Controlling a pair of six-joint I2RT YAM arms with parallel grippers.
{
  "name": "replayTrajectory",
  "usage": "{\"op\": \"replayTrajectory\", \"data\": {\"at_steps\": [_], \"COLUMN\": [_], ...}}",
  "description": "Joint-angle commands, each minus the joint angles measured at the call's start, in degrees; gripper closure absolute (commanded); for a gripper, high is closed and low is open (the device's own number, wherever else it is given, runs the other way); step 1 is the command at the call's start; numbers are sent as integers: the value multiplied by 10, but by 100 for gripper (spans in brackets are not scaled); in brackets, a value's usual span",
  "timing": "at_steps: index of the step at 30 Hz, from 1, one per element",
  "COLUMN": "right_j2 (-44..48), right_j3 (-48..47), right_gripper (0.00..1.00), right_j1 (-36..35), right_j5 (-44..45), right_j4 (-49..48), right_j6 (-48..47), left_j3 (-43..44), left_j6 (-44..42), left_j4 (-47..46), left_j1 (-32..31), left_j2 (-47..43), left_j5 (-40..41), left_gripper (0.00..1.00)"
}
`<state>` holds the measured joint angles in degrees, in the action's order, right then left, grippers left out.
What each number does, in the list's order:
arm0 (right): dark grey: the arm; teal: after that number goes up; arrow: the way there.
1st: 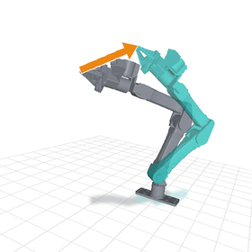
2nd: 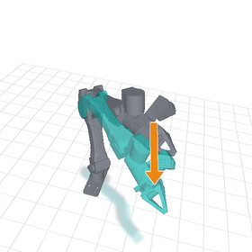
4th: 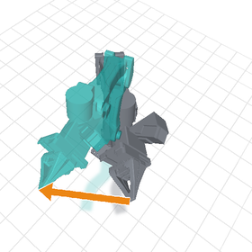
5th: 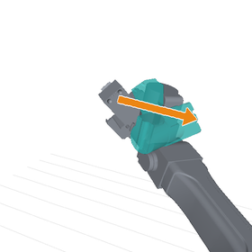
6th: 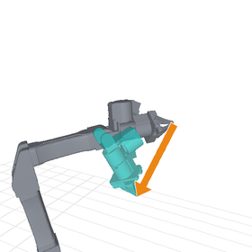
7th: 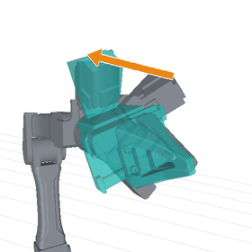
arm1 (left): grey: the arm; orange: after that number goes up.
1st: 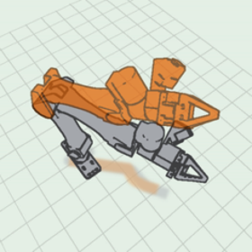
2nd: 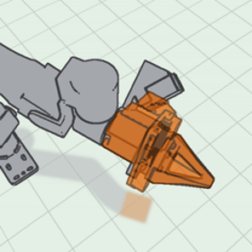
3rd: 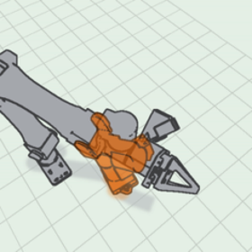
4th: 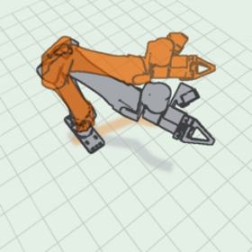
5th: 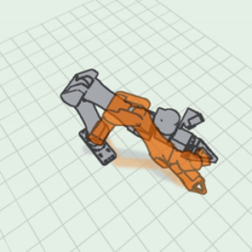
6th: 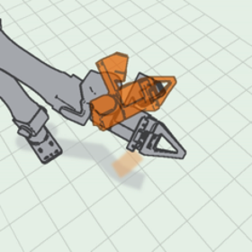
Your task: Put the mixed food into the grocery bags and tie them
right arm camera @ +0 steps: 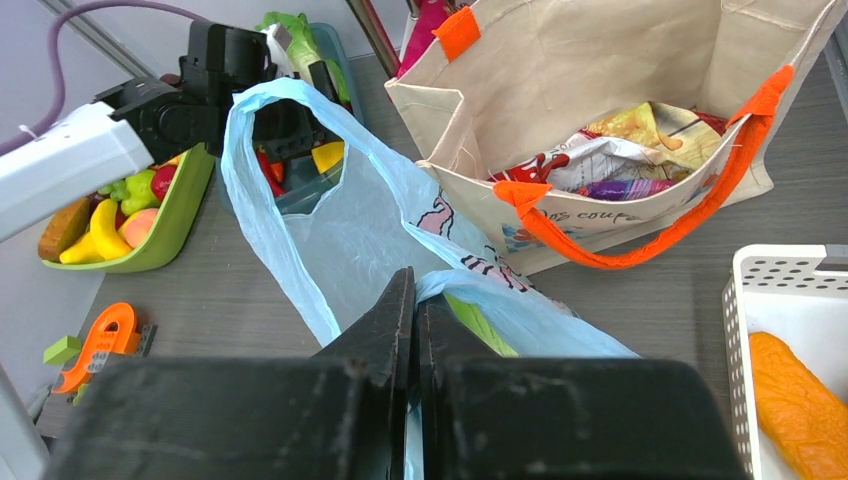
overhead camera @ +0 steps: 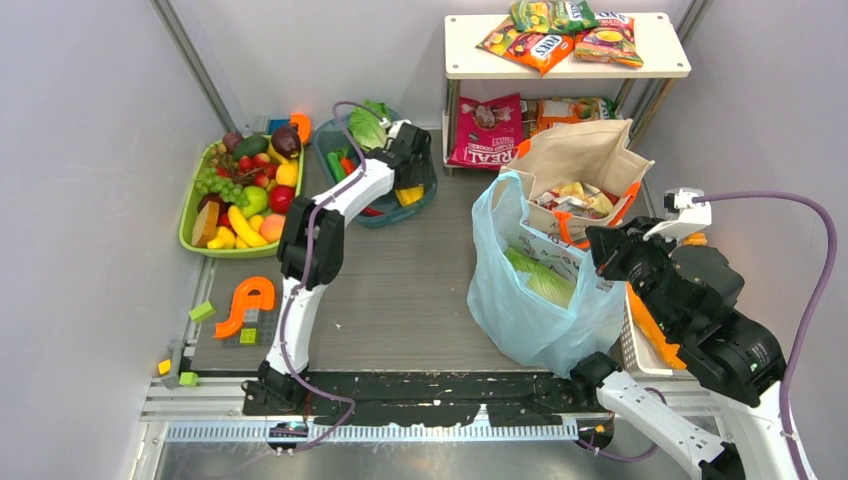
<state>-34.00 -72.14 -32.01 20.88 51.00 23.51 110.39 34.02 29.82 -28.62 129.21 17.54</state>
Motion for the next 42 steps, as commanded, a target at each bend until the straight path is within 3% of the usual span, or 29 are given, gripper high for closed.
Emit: {"op": "replayTrajectory", "data": {"at_steps": [1, 8, 12, 14, 19, 28, 37, 42], "right_j2": [-2, -4, -3, -3, 1, 17, 50, 64], "right_j3": [-4, -1, -3, -4, -5, -9, -13, -7], "right_gripper": [95, 95, 95, 95, 95, 95, 95, 95], "right_j1": [2, 3, 3, 3, 2, 3, 3, 2], "right_j5": [0, -4, -8, -8, -12, -6, 22, 20], "right_j4": [-25, -26, -26, -26, -26, -23, -1, 3], "right_j6": [-3, -3, -3, -2, 0, 8, 20, 27], "left_j3": [49, 27, -20, -35, -121, -222, -363, -380], "left_j6": [71, 99, 76, 57, -1, -85, -179, -234], "left_j4": [17, 15, -16, -16, -63, -129, -272, -295], "left_j1": [18, 36, 40, 39, 30, -15, -157, -253], "left_j2": [28, 22, -13, -42, -172, -384, -608, -652], "left_j5": [-26, -39, -37, -33, -32, -123, -231, -273], "left_gripper": [15, 29, 50, 56, 57, 59, 63, 65]}}
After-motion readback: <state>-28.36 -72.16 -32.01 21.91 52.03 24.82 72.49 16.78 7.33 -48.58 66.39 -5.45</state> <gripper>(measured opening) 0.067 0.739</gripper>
